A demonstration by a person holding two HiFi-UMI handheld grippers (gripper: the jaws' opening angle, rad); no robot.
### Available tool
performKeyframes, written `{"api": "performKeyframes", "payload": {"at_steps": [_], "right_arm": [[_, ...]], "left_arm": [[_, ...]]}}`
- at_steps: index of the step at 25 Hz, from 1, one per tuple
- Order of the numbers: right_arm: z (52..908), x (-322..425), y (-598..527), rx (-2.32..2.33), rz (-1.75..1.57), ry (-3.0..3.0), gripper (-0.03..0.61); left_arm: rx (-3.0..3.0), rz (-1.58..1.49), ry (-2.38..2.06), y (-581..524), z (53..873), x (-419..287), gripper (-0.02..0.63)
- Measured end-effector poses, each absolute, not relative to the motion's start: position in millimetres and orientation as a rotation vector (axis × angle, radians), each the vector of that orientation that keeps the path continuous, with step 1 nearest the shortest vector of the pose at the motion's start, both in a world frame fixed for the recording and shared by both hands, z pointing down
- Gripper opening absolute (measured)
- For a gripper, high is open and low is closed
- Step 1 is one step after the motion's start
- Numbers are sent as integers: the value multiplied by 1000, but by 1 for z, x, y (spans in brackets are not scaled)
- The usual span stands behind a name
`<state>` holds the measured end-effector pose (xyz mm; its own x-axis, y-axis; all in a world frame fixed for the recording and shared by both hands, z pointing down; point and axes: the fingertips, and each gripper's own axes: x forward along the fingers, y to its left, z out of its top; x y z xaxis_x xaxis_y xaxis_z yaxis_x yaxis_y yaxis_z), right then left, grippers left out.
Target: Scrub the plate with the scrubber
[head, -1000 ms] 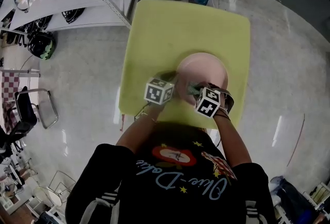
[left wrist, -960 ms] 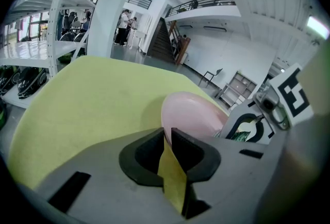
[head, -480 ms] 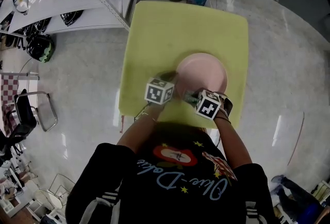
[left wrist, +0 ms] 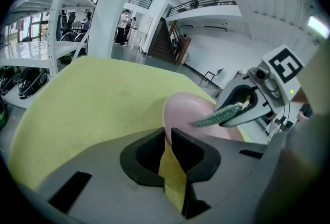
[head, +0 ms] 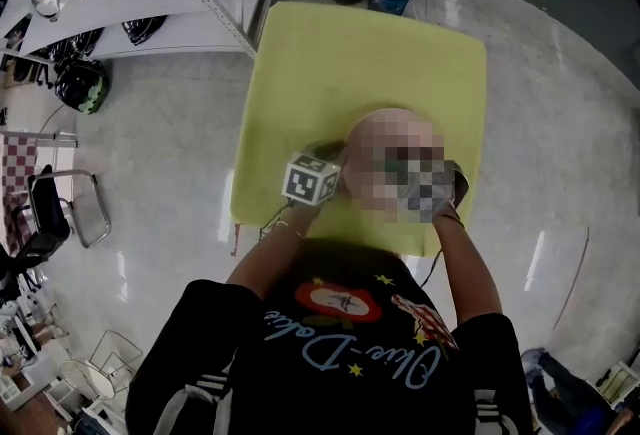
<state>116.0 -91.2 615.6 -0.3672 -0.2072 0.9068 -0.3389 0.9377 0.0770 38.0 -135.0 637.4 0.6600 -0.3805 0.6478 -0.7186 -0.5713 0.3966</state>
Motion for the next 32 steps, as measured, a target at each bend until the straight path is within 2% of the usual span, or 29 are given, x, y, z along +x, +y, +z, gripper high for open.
{"api": "performKeyframes", "payload": {"at_steps": [11,22,32], "right_arm": [[630,143,-142,489,-35,-1889,63],[647,146,-108,509,211,-1887,64],[653,134,-62,505,304,-1881,64]], "left_arm": [[2216,676,-850,-136,639,37,32],[2226,680,-860,-135,640,37,32],[2216,672,-865,-135,640,37,31]]}}
